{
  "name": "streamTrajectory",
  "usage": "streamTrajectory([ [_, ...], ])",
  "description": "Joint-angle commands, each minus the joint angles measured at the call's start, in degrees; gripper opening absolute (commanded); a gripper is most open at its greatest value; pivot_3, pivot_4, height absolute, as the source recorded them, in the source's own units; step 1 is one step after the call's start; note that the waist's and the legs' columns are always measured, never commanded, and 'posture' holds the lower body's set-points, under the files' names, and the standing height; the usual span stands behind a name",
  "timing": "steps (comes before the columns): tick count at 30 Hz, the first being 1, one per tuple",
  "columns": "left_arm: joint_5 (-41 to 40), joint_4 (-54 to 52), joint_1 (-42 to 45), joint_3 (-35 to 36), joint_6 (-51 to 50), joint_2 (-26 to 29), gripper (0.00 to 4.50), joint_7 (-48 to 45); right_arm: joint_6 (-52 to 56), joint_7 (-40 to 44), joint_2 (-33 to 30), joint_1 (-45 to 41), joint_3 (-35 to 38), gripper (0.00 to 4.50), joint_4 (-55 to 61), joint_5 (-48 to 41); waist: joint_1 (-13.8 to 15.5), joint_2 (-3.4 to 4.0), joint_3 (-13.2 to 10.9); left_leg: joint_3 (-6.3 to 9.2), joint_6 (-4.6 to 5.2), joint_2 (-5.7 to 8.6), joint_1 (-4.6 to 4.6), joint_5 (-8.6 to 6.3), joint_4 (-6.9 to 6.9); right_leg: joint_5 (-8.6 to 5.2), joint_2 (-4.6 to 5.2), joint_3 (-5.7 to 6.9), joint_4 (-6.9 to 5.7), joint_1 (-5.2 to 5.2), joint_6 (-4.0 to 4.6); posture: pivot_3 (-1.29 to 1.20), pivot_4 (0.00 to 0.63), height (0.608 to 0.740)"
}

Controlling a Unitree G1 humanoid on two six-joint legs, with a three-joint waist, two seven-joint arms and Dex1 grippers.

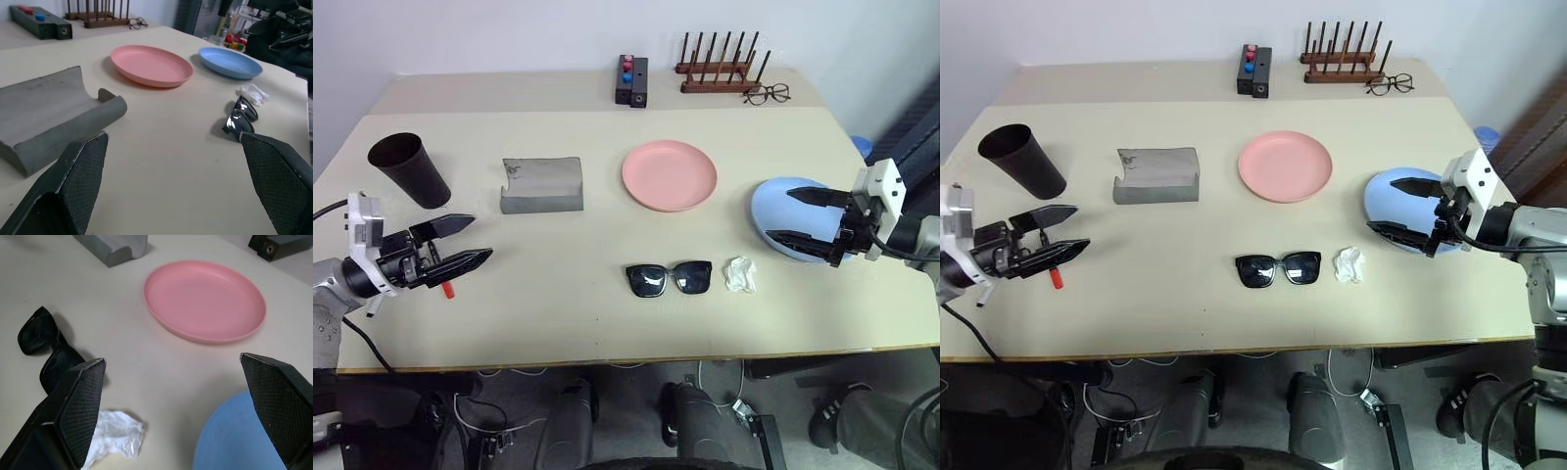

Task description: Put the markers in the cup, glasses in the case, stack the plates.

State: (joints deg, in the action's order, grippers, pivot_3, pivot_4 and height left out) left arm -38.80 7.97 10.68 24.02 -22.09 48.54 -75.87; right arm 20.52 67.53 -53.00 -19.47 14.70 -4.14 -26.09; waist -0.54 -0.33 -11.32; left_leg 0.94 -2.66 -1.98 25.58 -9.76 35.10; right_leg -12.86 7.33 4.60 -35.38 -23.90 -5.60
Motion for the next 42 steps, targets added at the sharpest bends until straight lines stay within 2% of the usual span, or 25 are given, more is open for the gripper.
streamTrajectory([
  [1,0.05,0.68,0.99,0.87,0.6,1.76,4.47,-1.13,0.24,-0.49,-1.65,-0.61,2.25,4.5,2.07,-0.94,-0.13,0.0,0.0,0.0,0.0,0.0,0.0,0.0,0.0,0.0,0.0,0.0,-0.01,-0.01,0.0,0.0,0.15,0.74],
  [7,1.2,1.94,1.76,0.36,1.55,2.14,4.47,-1.87,1.38,-2.57,-0.51,-0.64,1.95,4.5,4.51,-1.51,-0.06,0.0,0.0,0.0,0.0,0.0,-0.02,0.0,0.01,-0.02,0.0,0.0,-0.03,-0.01,-0.02,0.0,0.15,0.74],
  [12,1.06,3.21,1.68,1.57,0.37,4.54,4.47,-3.13,1.5,-4.47,1.23,-1.31,0.76,4.5,6.32,-1.8,-0.07,0.0,0.0,0.0,-0.01,-0.01,-0.01,0.0,0.01,-0.02,0.0,-0.01,-0.02,-0.02,-0.02,0.0,0.15,0.74],
  [19,2.5,5.02,2.0,2.23,4.94,5.57,4.47,-3.79,2.07,-4.65,2.25,-0.05,0.36,4.5,8.21,-3.0,0.09,0.0,0.0,0.0,-0.01,-0.01,0.01,-0.01,0.0,-0.02,0.0,-0.01,-0.01,-0.04,-0.02,0.0,0.15,0.74],
  [25,3.32,9.16,6.21,1.43,6.32,7.18,4.47,-4.49,3.36,-6.32,3.15,-2.79,-1.05,4.5,9.63,-3.32,0.03,0.0,0.0,0.0,-0.01,-0.01,0.01,-0.01,0.01,-0.02,0.0,-0.01,-0.01,-0.04,-0.02,0.0,0.15,0.74],
  [29,3.88,3.04,2.05,1.62,7.82,5.43,4.47,-2.71,-1.08,-4.41,4.99,-3.7,-2.26,4.5,3.95,-1.76,-0.29,0.0,0.0,-0.02,-0.01,-0.01,0.0,-0.01,-0.03,0.0,0.0,-0.04,0.0,-0.03,0.0,0.0,0.15,0.74],
  [32,3.23,1.2,1.25,2.93,6.25,5.2,4.47,1.19,-2.12,-5.15,6.22,-3.96,-2.36,4.5,4.7,-1.83,-0.14,0.01,-0.01,-0.03,0.0,-0.01,-0.01,0.0,-0.07,0.01,-0.01,-0.04,-0.04,-0.07,0.02,0.0,0.15,0.74],
  [37,6.76,2.64,2.05,0.81,3.67,6.53,4.47,7.94,-1.08,-5.0,6.12,-6.41,-3.11,4.5,4.8,-2.06,0.0,0.0,0.0,-0.03,0.0,-0.01,0.0,0.01,0.03,-0.04,-0.01,-0.05,-0.12,-0.07,-0.07,0.0,0.15,0.74],
  [42,7.24,1.51,1.09,2.02,2.79,6.91,4.47,10.39,1.52,-4.71,6.61,-4.15,-3.5,4.5,5.49,-3.16,0.02,-0.02,0.01,-0.03,0.0,-0.01,0.0,0.0,-0.01,0.01,-0.01,-0.05,-0.09,-0.06,0.01,0.0,0.15,0.74],
])
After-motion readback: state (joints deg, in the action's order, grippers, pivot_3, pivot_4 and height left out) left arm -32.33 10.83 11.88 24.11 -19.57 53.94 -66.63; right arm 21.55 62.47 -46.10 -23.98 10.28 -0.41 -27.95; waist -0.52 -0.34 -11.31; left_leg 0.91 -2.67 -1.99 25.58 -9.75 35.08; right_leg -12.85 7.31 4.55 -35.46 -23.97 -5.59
